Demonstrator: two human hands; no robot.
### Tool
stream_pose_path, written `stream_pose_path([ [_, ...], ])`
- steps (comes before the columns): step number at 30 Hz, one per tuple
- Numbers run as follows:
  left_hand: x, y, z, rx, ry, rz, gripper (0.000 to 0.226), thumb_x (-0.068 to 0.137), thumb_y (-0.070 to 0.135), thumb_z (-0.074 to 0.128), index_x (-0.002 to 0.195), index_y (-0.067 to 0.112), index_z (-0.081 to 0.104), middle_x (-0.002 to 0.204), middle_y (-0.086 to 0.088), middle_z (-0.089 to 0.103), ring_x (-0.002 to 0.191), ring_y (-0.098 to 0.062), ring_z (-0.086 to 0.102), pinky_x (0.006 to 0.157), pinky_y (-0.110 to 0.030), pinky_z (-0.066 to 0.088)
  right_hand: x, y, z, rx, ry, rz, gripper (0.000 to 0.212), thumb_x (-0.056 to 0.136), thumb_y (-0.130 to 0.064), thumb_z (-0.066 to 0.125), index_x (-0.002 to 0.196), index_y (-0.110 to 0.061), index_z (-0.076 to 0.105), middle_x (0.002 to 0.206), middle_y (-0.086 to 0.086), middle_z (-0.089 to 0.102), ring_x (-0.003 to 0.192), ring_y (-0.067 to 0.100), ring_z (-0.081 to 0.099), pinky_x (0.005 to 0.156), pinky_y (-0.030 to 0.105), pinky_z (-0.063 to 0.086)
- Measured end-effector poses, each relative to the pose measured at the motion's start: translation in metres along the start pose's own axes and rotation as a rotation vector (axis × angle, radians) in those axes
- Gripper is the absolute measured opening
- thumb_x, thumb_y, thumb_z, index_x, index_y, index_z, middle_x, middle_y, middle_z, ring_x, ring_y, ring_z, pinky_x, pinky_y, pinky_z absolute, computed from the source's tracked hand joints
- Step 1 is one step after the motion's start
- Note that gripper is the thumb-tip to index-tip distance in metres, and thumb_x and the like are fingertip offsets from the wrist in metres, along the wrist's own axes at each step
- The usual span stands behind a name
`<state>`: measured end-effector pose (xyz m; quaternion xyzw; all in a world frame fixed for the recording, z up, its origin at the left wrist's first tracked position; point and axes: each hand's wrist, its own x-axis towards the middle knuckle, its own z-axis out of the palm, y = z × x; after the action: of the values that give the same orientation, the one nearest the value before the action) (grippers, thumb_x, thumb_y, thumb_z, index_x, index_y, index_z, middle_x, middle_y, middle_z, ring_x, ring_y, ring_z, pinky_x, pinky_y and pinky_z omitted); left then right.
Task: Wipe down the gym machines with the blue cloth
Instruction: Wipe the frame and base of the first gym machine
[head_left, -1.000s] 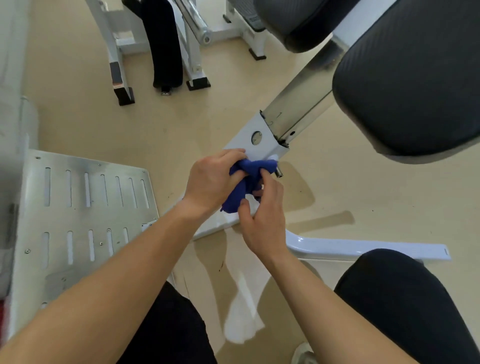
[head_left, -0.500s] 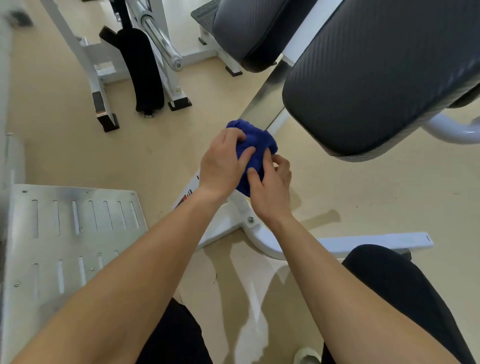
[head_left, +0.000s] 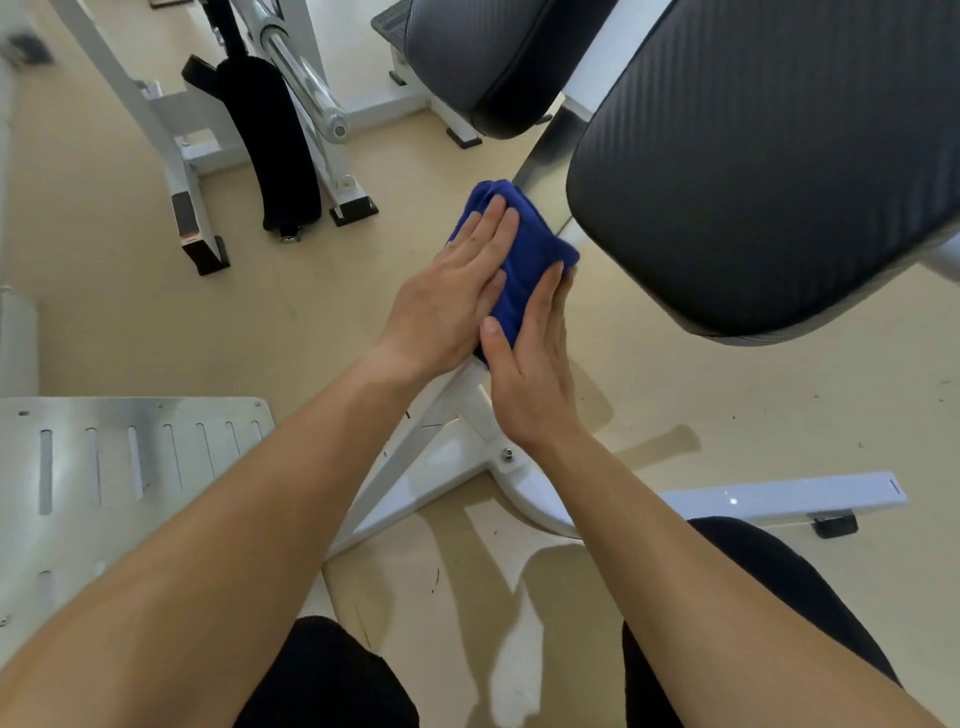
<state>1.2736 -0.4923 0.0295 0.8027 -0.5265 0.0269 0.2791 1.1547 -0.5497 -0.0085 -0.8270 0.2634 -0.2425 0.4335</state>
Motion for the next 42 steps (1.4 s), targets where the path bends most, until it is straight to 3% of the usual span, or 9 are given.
stream_pose_path([
  [11, -0.044, 0.004, 0.019, -0.161, 0.159, -0.138, 0.048, 0.104, 0.021, 0.046, 0.151, 0.017, 0.035, 0.157, 0.001, 0.034, 0.146, -0.012, 0.03, 0.118, -0.027, 0.028, -0.022, 0.009, -0.007, 0.029, -0.075, 0.026, 0.072, 0.1, -0.033, 0.045, 0.16, -0.026, 0.004, 0.164, -0.011, 0.019, 0.146, 0.009, 0.028, 0.113, 0.042, 0.038],
  [15, -0.035, 0.005, 0.013, -0.182, 0.267, -0.238, 0.054, 0.094, 0.032, 0.057, 0.146, 0.023, 0.044, 0.128, 0.005, 0.063, 0.109, -0.016, 0.059, 0.095, -0.035, 0.049, -0.02, 0.001, -0.008, 0.119, 0.058, 0.107, 0.062, 0.096, -0.04, 0.042, 0.154, -0.034, 0.022, 0.148, -0.016, 0.045, 0.126, 0.006, 0.05, 0.105, 0.039, 0.046],
  [21, -0.018, 0.001, 0.013, -0.291, 0.408, -0.367, 0.045, 0.087, 0.031, 0.064, 0.129, 0.032, 0.051, 0.105, 0.012, 0.058, 0.079, -0.005, 0.06, 0.075, -0.029, 0.055, -0.011, 0.0, -0.01, 0.128, 0.189, 0.121, 0.06, 0.096, -0.039, 0.044, 0.149, -0.044, 0.017, 0.134, -0.017, 0.044, 0.107, 0.003, 0.058, 0.085, 0.034, 0.055],
  [25, -0.014, -0.005, 0.01, -0.294, 0.171, -0.426, 0.058, 0.089, 0.039, 0.055, 0.143, 0.044, 0.034, 0.121, 0.009, 0.041, 0.094, -0.009, 0.055, 0.082, -0.025, 0.05, 0.001, -0.006, -0.012, 0.086, 0.217, 0.127, 0.039, 0.093, -0.034, 0.05, 0.129, -0.037, 0.038, 0.12, -0.011, 0.042, 0.1, 0.013, 0.056, 0.085, 0.041, 0.053],
  [28, -0.023, -0.005, 0.005, -0.34, 0.181, -0.423, 0.034, 0.085, 0.032, 0.062, 0.117, 0.041, 0.057, 0.117, 0.009, 0.041, 0.094, -0.012, 0.056, 0.083, -0.026, 0.05, -0.002, -0.008, -0.015, -0.001, 0.25, 0.115, 0.025, 0.089, -0.029, 0.058, 0.11, -0.032, 0.043, 0.122, -0.009, 0.034, 0.105, 0.013, 0.049, 0.083, 0.037, 0.051],
  [31, -0.043, 0.001, -0.011, -0.27, 0.269, -0.337, 0.019, 0.075, 0.026, 0.067, 0.087, 0.033, 0.054, 0.113, 0.016, 0.048, 0.099, -0.006, 0.052, 0.076, -0.017, 0.045, -0.02, -0.014, -0.021, -0.098, 0.279, 0.007, 0.018, 0.084, -0.026, 0.062, 0.092, -0.027, 0.046, 0.13, -0.01, 0.035, 0.112, 0.012, 0.042, 0.076, 0.031, 0.044],
  [34, -0.078, 0.008, -0.023, -0.352, 0.259, -0.406, 0.018, 0.066, 0.027, 0.061, 0.076, 0.027, 0.046, 0.092, 0.016, 0.065, 0.085, -0.007, 0.058, 0.067, -0.027, 0.05, -0.047, -0.019, -0.026, -0.117, 0.17, -0.112, 0.021, 0.077, -0.023, 0.059, 0.081, -0.032, 0.041, 0.102, -0.02, 0.053, 0.09, 0.005, 0.05, 0.065, 0.027, 0.041],
  [37, -0.13, 0.006, -0.017, -0.315, 0.131, -0.558, 0.021, 0.069, 0.029, 0.062, 0.08, 0.031, 0.044, 0.071, 0.008, 0.058, 0.065, -0.013, 0.054, 0.056, -0.031, 0.044, -0.084, -0.011, -0.021, -0.063, -0.018, -0.013, 0.023, 0.079, -0.025, 0.058, 0.087, -0.039, 0.042, 0.083, -0.018, 0.059, 0.071, 0.005, 0.057, 0.055, 0.022, 0.042],
  [42, -0.19, -0.013, 0.009, -0.195, -0.246, -0.735, 0.026, 0.084, 0.033, 0.064, 0.104, 0.033, 0.048, 0.091, 0.006, 0.064, 0.082, -0.019, 0.061, 0.069, -0.036, 0.05, -0.123, 0.033, 0.007, -0.033, -0.256, 0.299, 0.025, 0.083, -0.021, 0.064, 0.091, -0.042, 0.051, 0.081, -0.021, 0.066, 0.076, 0.001, 0.062, 0.068, 0.034, 0.054],
])
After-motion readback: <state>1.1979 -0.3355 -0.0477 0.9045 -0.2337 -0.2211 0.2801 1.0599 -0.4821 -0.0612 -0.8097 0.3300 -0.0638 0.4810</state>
